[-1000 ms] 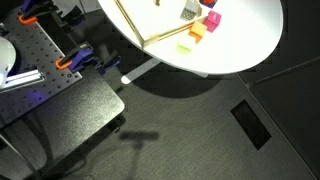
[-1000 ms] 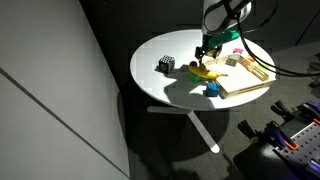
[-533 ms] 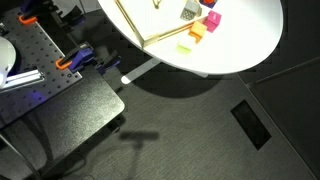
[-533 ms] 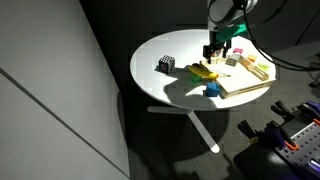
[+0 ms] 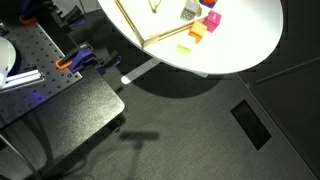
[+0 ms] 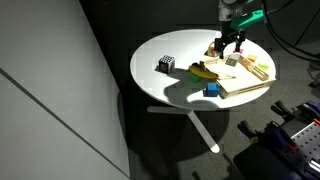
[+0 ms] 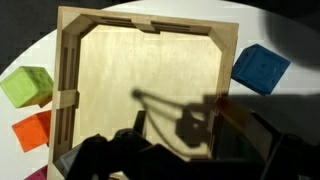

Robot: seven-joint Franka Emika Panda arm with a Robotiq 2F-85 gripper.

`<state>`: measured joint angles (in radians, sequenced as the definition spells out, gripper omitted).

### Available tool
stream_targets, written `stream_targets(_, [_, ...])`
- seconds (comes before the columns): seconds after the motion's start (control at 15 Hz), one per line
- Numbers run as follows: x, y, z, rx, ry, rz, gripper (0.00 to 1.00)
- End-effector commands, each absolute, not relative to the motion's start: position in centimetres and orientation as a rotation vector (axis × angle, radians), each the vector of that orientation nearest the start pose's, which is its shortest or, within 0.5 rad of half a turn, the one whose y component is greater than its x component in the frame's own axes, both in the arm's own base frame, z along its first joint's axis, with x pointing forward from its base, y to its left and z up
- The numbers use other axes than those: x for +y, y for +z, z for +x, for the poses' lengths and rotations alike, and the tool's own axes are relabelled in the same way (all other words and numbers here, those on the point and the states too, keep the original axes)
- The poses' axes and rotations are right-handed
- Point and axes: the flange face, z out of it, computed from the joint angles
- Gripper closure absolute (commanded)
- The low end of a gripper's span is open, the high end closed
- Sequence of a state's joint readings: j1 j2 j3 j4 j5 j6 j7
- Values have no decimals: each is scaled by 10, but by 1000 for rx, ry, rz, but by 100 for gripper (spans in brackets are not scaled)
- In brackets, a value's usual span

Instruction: Pick up the brown plum toy from the tray and put it on the table

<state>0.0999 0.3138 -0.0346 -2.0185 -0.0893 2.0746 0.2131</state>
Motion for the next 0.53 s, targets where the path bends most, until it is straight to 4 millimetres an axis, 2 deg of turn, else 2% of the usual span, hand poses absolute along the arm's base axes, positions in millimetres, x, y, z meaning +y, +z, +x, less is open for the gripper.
stream_targets(0.0, [25,305,540,118,444,-3211,0])
stream_targets(0.27, [17,326,518,128,518,-3214,0])
stream_targets(0.47, [12,343,502,146,488,-3212,0])
